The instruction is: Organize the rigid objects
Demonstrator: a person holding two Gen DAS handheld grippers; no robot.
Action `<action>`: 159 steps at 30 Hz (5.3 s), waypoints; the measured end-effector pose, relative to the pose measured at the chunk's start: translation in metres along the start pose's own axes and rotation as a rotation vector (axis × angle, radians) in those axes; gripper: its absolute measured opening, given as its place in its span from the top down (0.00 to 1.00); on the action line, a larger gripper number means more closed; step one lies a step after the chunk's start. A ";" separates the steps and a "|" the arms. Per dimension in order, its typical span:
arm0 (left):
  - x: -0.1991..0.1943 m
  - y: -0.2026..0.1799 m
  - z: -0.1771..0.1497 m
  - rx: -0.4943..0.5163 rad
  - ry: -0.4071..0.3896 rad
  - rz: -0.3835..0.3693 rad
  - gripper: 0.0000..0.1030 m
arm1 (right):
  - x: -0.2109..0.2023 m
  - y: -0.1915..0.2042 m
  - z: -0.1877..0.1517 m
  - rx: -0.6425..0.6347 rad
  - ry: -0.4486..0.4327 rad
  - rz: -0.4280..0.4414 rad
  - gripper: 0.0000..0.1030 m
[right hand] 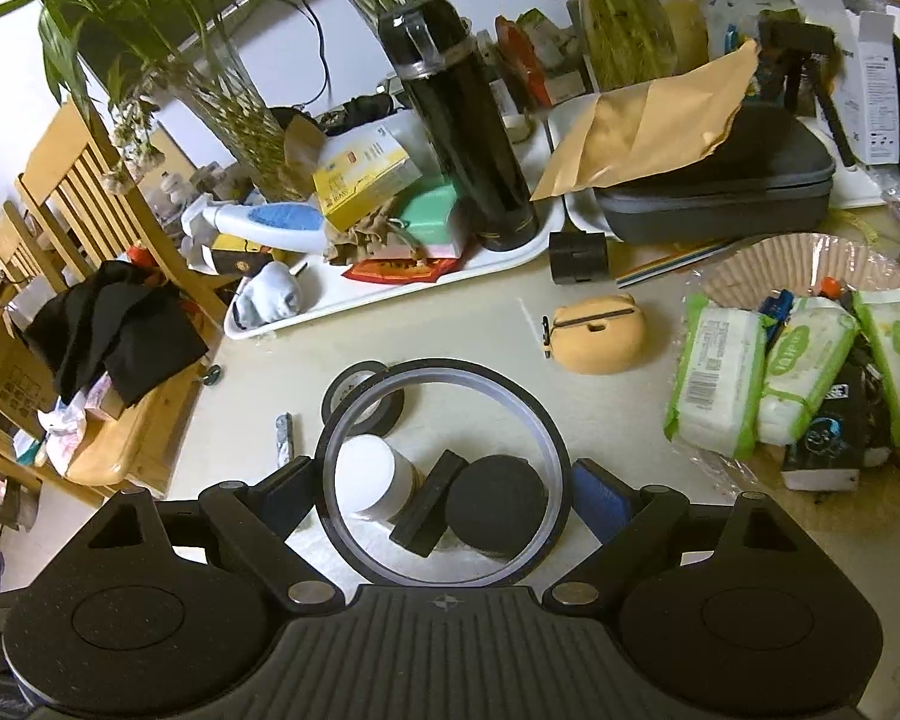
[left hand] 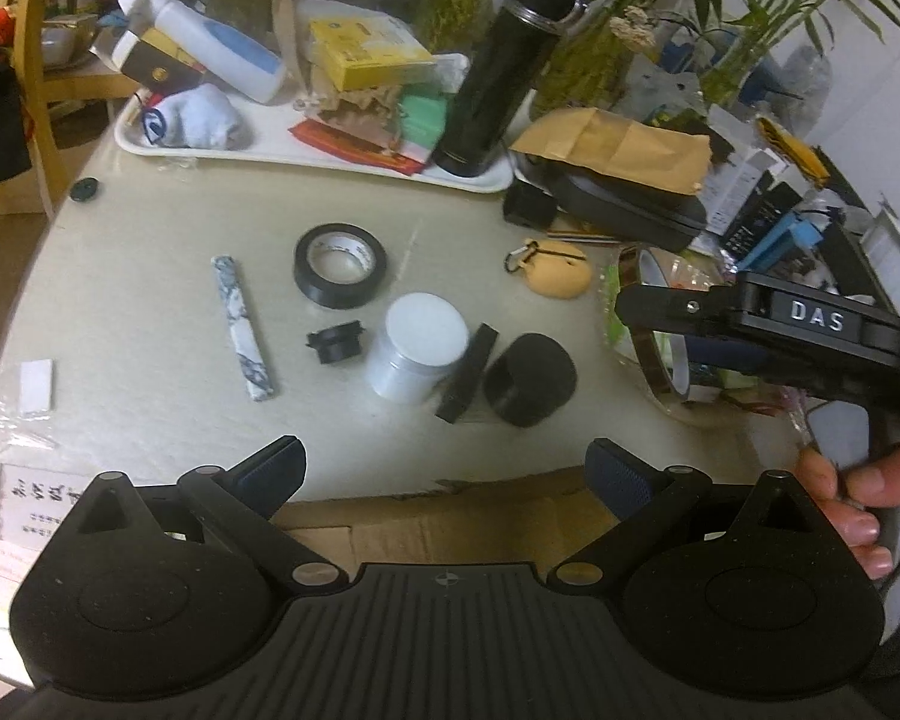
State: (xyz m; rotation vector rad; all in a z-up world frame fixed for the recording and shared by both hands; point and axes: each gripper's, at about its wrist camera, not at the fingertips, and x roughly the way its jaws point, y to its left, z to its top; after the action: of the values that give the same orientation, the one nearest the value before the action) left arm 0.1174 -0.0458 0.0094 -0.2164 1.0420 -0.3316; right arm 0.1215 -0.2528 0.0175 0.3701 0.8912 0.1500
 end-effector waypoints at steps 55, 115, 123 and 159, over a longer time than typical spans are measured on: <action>0.102 -0.015 0.050 0.232 0.054 0.139 0.32 | -0.004 -0.004 -0.031 -0.059 0.136 -0.165 0.11; -0.028 0.002 -0.039 0.160 -0.069 0.131 0.49 | -0.004 0.060 -0.079 -0.253 0.198 -0.073 0.11; -0.014 0.012 -0.051 0.164 0.001 0.147 0.49 | 0.012 0.065 -0.092 -0.304 0.259 -0.091 0.11; -0.018 0.022 -0.042 0.055 -0.066 0.169 0.29 | 0.010 0.056 -0.080 -0.248 0.210 -0.074 0.00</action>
State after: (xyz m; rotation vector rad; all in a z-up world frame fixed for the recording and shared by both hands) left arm 0.0761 -0.0194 -0.0042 -0.0881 0.9772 -0.1987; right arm 0.0666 -0.1782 -0.0143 0.0903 1.0782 0.2317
